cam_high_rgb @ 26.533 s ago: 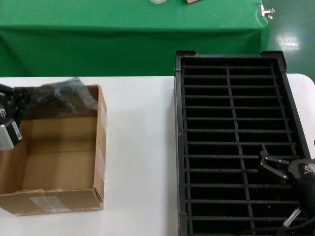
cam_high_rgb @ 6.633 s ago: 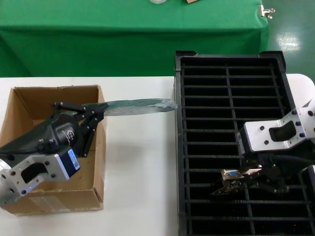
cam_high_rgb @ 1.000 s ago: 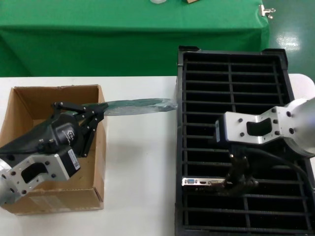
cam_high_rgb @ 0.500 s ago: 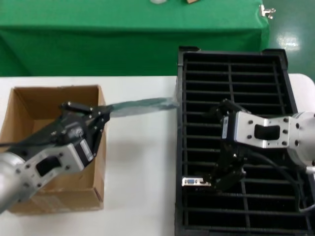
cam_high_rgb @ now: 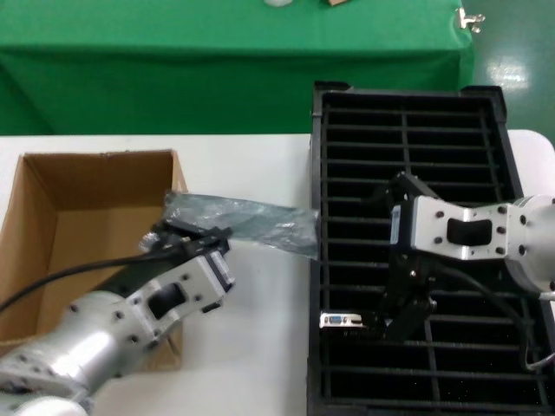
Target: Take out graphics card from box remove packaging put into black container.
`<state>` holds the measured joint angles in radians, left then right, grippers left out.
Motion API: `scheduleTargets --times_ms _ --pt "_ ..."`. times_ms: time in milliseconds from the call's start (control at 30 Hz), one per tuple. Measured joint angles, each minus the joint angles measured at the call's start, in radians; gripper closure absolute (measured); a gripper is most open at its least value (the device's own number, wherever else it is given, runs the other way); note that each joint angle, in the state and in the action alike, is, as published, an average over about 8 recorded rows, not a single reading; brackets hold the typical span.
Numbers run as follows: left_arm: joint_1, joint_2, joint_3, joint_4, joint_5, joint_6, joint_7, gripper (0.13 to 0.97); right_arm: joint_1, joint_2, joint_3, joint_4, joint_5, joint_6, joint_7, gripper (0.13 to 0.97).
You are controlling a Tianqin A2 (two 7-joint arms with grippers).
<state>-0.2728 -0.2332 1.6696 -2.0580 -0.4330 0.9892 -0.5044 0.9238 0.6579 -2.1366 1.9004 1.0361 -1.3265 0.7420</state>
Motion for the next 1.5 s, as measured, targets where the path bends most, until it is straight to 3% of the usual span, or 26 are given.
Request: scheduleTargets --times_ms 100,200,600,967,1133,1300,1500 --pt "0.005 0.061 0.017 -0.001 0.080 0.027 -0.030 0.958 -0.003 -0.004 0.006 0.000 -0.003 -0.005 -0.003 0.139" --pt "0.008 0.096 0.026 -0.001 0.125 0.041 -0.047 0.958 -0.005 -0.006 0.010 0.000 -0.004 -0.008 -0.005 0.129" --pt "0.007 0.107 0.024 -0.001 0.133 0.044 -0.055 0.958 -0.005 -0.007 0.010 0.000 -0.004 -0.009 -0.005 0.129" --pt "-0.034 0.088 -0.006 -0.002 0.024 0.049 -0.067 0.941 -0.005 -0.007 0.010 0.000 -0.004 -0.008 -0.005 0.129" --pt "-0.035 0.083 -0.011 0.002 -0.001 0.040 -0.062 0.923 -0.012 -0.010 0.014 -0.002 0.002 0.001 -0.010 0.129" --pt "-0.024 0.078 -0.013 0.018 -0.050 0.003 -0.042 0.860 -0.045 -0.022 0.033 -0.013 0.029 0.049 -0.036 0.129" --pt "-0.003 0.067 -0.017 0.050 -0.145 -0.069 -0.002 0.780 -0.108 -0.046 0.070 -0.034 0.082 0.141 -0.088 0.129"
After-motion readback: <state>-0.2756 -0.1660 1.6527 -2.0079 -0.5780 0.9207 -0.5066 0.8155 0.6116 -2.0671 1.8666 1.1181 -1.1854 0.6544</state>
